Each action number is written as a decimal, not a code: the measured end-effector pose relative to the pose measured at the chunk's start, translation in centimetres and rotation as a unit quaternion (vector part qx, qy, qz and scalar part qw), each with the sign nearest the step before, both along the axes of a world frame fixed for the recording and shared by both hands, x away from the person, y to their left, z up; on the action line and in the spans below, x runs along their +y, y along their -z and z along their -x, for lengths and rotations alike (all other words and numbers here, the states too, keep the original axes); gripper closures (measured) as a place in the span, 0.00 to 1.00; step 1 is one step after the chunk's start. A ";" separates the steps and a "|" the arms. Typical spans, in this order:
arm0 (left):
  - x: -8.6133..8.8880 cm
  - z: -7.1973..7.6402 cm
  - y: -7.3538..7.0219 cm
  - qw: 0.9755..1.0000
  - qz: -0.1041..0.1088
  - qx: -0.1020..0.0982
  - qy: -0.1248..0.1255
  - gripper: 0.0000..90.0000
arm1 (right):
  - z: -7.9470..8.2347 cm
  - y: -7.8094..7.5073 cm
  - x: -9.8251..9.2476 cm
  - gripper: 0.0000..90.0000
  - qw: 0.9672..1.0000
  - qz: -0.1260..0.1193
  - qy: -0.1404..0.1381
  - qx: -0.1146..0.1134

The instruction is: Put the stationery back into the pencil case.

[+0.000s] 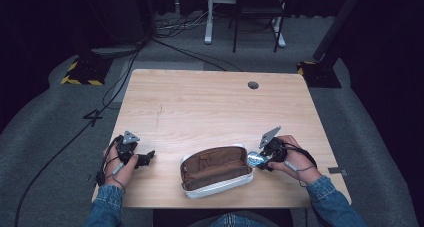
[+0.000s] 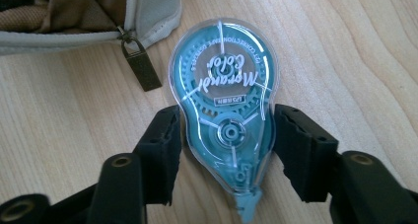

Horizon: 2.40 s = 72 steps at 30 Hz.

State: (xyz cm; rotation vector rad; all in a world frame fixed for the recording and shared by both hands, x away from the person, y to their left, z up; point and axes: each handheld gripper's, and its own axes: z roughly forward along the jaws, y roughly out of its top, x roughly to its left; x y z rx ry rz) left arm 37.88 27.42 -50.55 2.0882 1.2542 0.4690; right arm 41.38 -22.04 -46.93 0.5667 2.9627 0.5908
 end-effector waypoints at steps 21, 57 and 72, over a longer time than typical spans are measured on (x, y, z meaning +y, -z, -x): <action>0.0 -0.1 0.0 1.000 -0.003 0.000 0.003 0.11 | 0.2 -0.2 -0.3 0.55 0.999 0.005 0.032 -0.001; -0.3 -0.4 0.0 1.000 -0.002 0.005 0.000 0.08 | 1.9 -5.9 -2.3 0.55 0.994 -0.084 0.062 -0.037; -0.3 -0.5 0.0 1.000 -0.002 0.004 0.000 0.07 | 3.4 -8.3 -1.6 0.55 0.990 -0.117 0.042 -0.062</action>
